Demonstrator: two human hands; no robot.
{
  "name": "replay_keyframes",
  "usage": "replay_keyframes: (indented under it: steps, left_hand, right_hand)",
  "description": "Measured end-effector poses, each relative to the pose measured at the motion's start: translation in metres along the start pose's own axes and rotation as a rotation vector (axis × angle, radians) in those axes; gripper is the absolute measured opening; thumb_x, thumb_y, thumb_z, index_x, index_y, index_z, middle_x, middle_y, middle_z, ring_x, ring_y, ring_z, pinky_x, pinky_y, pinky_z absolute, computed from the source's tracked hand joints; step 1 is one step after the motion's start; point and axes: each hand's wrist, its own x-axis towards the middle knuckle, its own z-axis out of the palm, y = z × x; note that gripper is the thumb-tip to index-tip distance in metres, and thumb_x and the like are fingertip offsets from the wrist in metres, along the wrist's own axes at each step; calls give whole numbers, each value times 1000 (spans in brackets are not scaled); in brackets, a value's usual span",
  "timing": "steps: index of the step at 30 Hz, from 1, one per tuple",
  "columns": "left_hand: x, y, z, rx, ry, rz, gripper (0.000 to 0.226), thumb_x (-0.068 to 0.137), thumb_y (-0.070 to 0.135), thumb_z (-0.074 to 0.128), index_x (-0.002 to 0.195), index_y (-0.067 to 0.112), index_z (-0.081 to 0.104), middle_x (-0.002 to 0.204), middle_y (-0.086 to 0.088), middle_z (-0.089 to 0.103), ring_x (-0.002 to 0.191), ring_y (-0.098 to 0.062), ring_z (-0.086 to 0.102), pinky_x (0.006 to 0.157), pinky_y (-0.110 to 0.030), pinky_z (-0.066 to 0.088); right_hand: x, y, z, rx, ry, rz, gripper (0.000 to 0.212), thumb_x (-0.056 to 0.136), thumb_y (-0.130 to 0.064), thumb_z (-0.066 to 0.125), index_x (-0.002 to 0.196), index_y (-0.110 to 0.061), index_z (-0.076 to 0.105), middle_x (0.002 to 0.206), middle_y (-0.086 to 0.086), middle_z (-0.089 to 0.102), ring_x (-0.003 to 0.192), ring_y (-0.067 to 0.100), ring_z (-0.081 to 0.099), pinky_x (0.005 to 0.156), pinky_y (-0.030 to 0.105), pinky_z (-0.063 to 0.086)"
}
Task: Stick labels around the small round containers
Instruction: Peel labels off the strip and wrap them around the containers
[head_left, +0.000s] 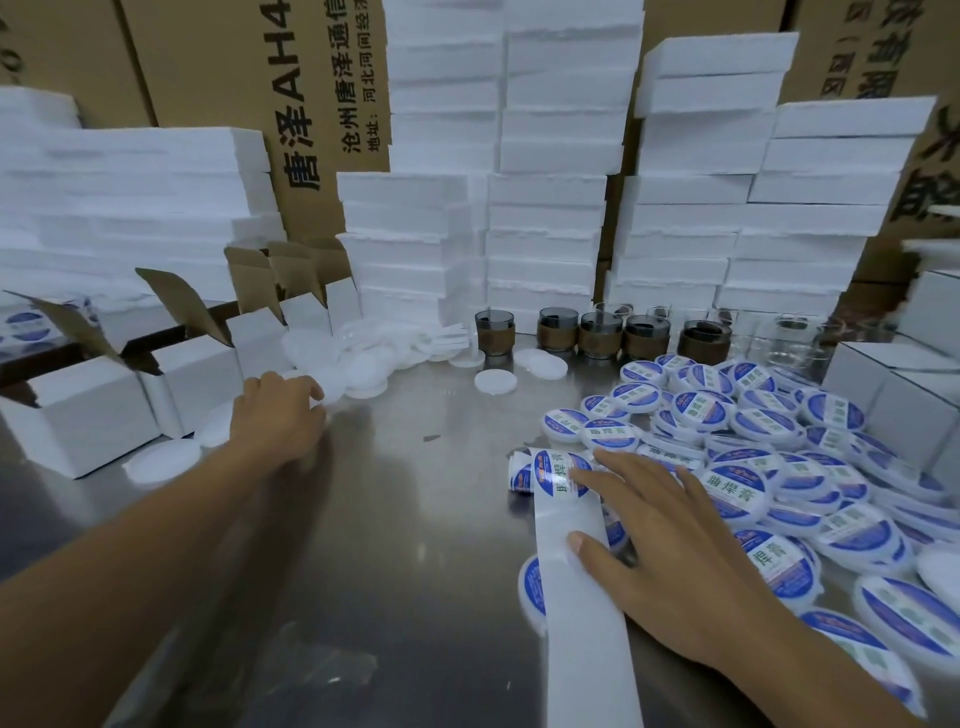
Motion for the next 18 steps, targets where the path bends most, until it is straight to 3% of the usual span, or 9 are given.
replay_keyframes:
  steps: [6,11,18]
  left_hand:
    - [3,1,-3,39,43,-14,25,91,37,57,111,24,64,123,-12,60,113,-34,49,100,-45,39]
    - [7,6,2,-66,87,-91,29,87,35,63,109,17,62,119,-17,59,113,-36,50,103,-49,33]
    - [3,28,-2,-430,61,-48,49,77,5,74,119,14,51,131,-18,42,112,-35,49,100,-40,42]
  right_hand:
    - [1,2,1,13,1,-8,56,92,-55,35,142,-45,13,153,-20,5,140,1,-2,114,32,-10]
    - [0,5,3,23,37,-25,53,91,-55,35,140,-47,16,151,-22,9,139,-2,-1,114,32,-10]
    - [0,7,6,24,48,-27,53,91,-54,35,141,-45,17,151,-21,11,138,-2,1,112,30,-11]
